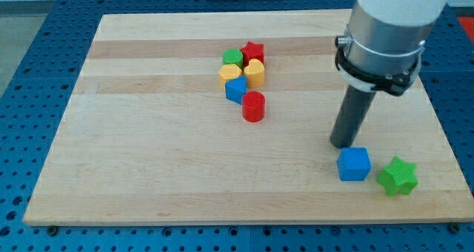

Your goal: Move the blue triangle diagonally left of the blue cube

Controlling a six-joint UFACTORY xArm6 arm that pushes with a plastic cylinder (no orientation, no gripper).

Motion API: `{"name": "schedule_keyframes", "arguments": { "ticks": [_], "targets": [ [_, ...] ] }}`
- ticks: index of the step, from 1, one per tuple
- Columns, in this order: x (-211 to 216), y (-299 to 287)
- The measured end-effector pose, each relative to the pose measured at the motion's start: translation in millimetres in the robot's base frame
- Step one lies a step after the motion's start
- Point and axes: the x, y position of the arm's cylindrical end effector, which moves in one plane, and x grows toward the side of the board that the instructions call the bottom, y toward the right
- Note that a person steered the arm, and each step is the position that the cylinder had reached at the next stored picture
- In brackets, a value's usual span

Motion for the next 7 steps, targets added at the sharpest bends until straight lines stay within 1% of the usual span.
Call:
{"name": "schedule_keyframes", "arguments": {
  "ticks": [1,3,4,5,7],
  "targets": [
    [-36,0],
    [-123,-7],
    [-149,-25],
    [-150,-66],
    [-127,-109]
  ]
}}
